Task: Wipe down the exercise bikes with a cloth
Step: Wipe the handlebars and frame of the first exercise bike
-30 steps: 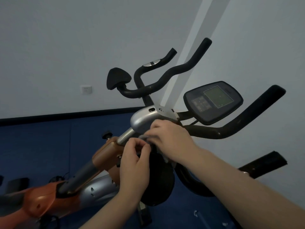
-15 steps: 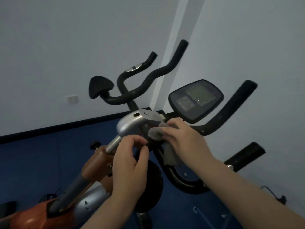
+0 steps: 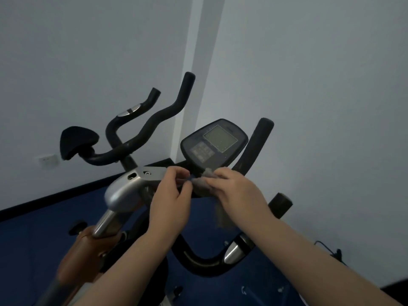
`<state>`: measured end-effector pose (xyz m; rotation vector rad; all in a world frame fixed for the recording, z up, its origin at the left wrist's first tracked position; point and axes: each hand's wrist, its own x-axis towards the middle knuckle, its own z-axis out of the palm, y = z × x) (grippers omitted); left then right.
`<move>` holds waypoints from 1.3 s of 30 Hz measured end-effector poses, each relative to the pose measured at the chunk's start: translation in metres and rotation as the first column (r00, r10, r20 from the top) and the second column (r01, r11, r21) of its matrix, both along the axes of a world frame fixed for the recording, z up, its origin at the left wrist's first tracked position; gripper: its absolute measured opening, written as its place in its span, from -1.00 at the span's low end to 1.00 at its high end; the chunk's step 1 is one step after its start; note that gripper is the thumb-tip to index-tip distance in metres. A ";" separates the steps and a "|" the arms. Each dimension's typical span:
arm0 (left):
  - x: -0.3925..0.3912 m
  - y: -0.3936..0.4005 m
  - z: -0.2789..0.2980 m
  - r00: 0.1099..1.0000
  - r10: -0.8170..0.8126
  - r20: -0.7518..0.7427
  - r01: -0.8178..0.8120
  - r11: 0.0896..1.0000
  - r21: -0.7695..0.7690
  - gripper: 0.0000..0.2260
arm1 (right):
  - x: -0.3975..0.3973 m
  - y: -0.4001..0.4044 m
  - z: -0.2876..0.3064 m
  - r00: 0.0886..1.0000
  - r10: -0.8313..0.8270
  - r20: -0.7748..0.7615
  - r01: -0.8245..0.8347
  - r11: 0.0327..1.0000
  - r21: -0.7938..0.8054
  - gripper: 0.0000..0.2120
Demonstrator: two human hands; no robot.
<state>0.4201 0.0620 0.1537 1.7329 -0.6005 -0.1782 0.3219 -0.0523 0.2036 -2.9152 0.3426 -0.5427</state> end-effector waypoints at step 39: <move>-0.004 -0.004 0.004 0.959 -0.076 0.274 -0.006 0.958 0.285 -0.78 | -0.009 -0.071 0.083 0.855 -0.301 0.421 0.311 0.949 0.047 -0.75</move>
